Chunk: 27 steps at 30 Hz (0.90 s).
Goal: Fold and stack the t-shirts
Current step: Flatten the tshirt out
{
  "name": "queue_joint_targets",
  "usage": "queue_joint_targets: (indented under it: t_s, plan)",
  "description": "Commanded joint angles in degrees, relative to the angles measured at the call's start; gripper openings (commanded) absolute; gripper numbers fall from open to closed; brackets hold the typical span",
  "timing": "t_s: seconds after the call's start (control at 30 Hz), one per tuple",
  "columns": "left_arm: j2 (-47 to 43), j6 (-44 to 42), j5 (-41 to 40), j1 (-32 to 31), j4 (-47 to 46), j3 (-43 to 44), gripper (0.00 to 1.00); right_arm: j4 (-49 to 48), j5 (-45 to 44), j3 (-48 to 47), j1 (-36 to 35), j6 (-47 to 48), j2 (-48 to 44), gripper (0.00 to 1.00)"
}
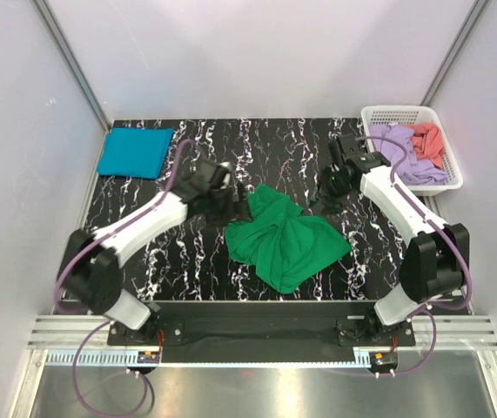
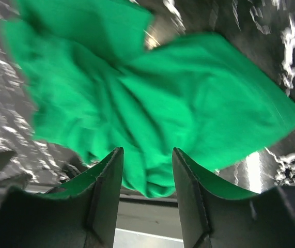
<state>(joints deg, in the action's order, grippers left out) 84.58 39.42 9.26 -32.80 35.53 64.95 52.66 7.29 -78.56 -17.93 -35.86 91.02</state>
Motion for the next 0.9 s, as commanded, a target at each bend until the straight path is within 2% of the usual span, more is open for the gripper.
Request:
queue_joint_targets:
  t_s: [0.0, 0.1, 0.27, 0.37, 0.47, 0.6, 0.7, 0.73, 0.8, 0.83, 0.87]
  plan:
    - [4.7, -1.1, 2.7, -3.0, -9.4, 5.6, 0.84, 1.8, -0.5, 5.8, 0.2, 1.1, -4.7, 0.50]
    - [14.3, -2.5, 0.2, -6.1, -8.7, 12.2, 0.83, 1.6, -1.3, 12.5, 2.3, -1.4, -8.1, 0.50]
    - [22.0, -2.7, 0.5, -8.9, -8.7, 21.3, 0.83, 2.2, -5.8, 18.6, 7.4, -3.4, -11.0, 0.52]
    - [24.8, -3.3, -1.2, -11.0, -8.6, 22.9, 0.83, 3.0, -8.4, 20.6, 9.1, -3.4, -10.8, 0.52]
    - [27.1, -3.0, -8.6, -12.0, -3.3, 25.1, 0.82, 1.0, -8.4, 23.9, 9.6, -5.4, -12.2, 0.52]
    - [27.2, -2.8, -13.2, -12.9, -3.5, 24.0, 0.77, -2.6, -7.8, 29.2, 10.5, -7.7, -12.5, 0.54]
    - [27.6, -3.0, -13.0, -13.3, -3.2, 24.1, 0.64, -6.9, -8.2, 32.2, 12.6, -7.7, -11.7, 0.55]
    - [27.6, -3.2, -13.1, -13.4, -2.9, 23.9, 0.57, -7.6, -8.3, 32.9, 13.2, -7.7, -11.7, 0.55]
    - [27.3, -3.5, -13.8, -13.7, -2.1, 23.5, 0.52, -10.8, -8.7, 34.3, 14.2, -7.4, -12.1, 0.55]
    - [26.7, -3.6, -14.0, -13.7, -2.1, 22.6, 0.40, -11.8, -8.7, 34.5, 14.9, -7.2, -12.7, 0.55]
    - [26.3, -3.6, -14.2, -13.8, -2.4, 22.2, 0.34, -12.5, -9.0, 34.6, 15.0, -6.8, -12.9, 0.55]
